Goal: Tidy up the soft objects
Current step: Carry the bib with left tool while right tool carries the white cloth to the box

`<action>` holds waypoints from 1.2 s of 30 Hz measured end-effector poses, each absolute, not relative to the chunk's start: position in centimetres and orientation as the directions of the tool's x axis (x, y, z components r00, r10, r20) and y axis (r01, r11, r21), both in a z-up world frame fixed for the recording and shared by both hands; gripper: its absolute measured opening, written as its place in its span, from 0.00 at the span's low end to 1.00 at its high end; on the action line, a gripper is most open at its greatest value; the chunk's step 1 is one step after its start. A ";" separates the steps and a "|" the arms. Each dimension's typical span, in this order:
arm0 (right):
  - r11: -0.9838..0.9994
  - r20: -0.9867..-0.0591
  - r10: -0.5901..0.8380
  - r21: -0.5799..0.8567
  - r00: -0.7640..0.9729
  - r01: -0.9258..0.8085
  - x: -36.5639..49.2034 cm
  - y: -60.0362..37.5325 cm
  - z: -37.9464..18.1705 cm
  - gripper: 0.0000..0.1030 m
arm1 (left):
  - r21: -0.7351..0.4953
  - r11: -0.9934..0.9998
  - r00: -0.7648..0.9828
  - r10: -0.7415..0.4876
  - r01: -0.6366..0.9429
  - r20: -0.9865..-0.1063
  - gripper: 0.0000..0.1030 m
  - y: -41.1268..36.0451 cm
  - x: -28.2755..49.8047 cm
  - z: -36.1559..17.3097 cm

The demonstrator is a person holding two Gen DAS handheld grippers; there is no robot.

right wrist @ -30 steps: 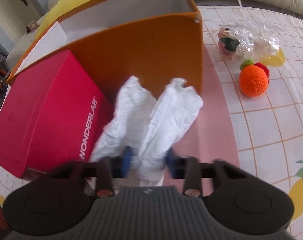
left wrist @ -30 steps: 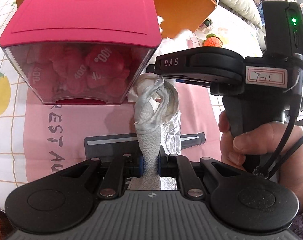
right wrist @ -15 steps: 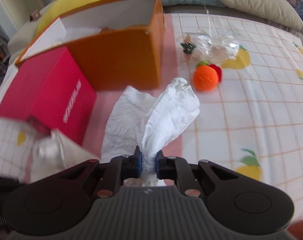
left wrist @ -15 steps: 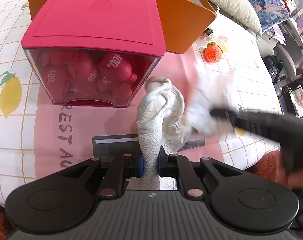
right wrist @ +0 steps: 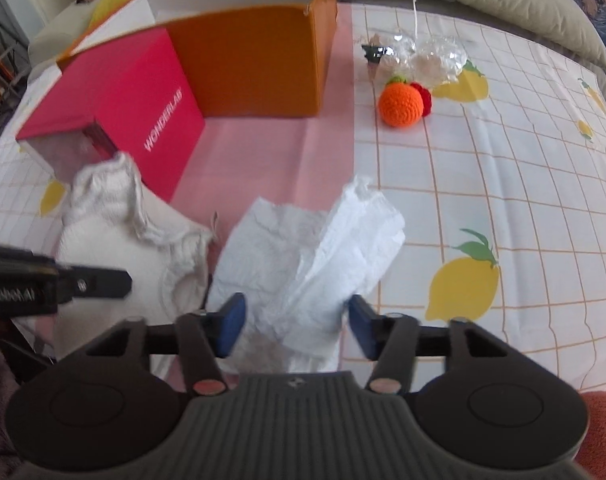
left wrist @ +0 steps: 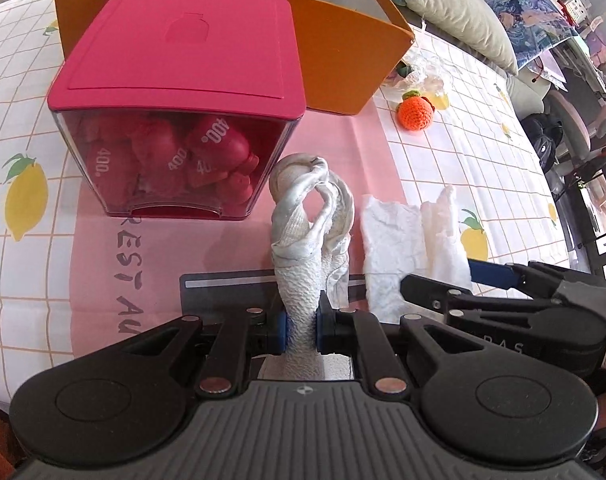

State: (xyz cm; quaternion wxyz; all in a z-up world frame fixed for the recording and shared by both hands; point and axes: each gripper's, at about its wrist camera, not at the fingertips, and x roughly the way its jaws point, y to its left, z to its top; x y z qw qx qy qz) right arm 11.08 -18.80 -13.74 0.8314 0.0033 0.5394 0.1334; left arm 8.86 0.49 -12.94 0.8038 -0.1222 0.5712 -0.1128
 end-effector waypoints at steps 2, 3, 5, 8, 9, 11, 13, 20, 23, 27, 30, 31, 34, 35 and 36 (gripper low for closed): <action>0.959 -0.891 0.254 0.183 0.375 -0.215 11.4 -18.3 -13.9 0.70 | -0.324 0.945 0.325 -0.319 0.043 -0.890 0.13 0.5 8.8 -12.9; 0.958 -0.893 0.258 0.187 0.369 -0.219 11.5 -17.9 -14.2 0.70 | -0.322 0.946 0.327 -0.318 0.044 -0.890 0.13 0.5 8.7 -12.8; 0.962 -0.904 0.223 0.144 0.366 -0.230 11.6 -17.2 -14.9 0.70 | -0.315 0.948 0.331 -0.313 0.047 -0.890 0.13 0.3 8.7 -12.7; 0.967 -0.914 0.151 0.058 0.375 -0.250 11.5 -16.8 -16.0 0.70 | -0.311 0.949 0.334 -0.308 0.046 -0.891 0.13 0.2 8.6 -12.7; 0.968 -0.919 0.141 0.050 0.369 -0.246 11.5 -17.0 -16.3 0.70 | -0.311 0.949 0.333 -0.308 0.045 -0.891 0.13 0.1 8.6 -12.7; 0.973 -0.925 0.145 0.069 0.351 -0.218 11.7 -17.7 -16.9 0.67 | -0.312 0.949 0.333 -0.309 0.045 -0.891 0.13 0.1 8.5 -12.7; 0.975 -0.922 0.166 0.101 0.349 -0.198 11.8 -18.3 -17.1 0.64 | -0.312 0.949 0.331 -0.310 0.048 -0.891 0.13 0.0 8.5 -12.7; 0.953 -0.913 0.175 0.062 0.369 -0.297 11.0 -17.0 -16.7 0.25 | -0.314 0.947 0.338 -0.317 0.063 -0.886 0.13 -0.2 8.4 -12.5; 0.936 -0.910 0.157 0.013 0.385 -0.351 10.6 -16.1 -16.5 0.20 | -0.318 0.945 0.345 -0.323 0.072 -0.881 0.13 -0.2 8.2 -12.3; 0.950 -0.899 0.171 0.041 0.404 -0.311 10.3 -17.0 -15.6 0.14 | -0.334 0.937 0.373 -0.348 0.102 -0.860 0.13 -0.3 7.6 -11.1; 0.959 -0.879 0.180 0.057 0.441 -0.278 9.9 -17.9 -13.9 0.13 | -0.359 0.926 0.403 -0.376 0.121 -0.834 0.13 0.0 7.0 -9.6; 0.961 -0.870 0.187 0.065 0.457 -0.270 9.7 -18.2 -13.2 0.13 | -0.368 0.921 0.414 -0.387 0.127 -0.824 0.13 0.0 6.9 -9.0; 0.963 -0.839 0.214 0.097 0.501 -0.250 9.5 -18.8 -10.9 0.13 | -0.399 0.906 0.449 -0.418 0.143 -0.790 0.13 0.4 6.9 -7.2; 0.963 -0.827 0.227 0.111 0.514 -0.246 9.6 -19.0 -10.2 0.13 | -0.405 0.902 0.464 -0.425 0.148 -0.777 0.13 0.5 6.9 -6.5; 0.962 -0.817 0.239 0.125 0.525 -0.244 9.7 -19.1 -9.5 0.13 | -0.410 0.899 0.481 -0.430 0.153 -0.764 0.13 0.6 7.0 -5.8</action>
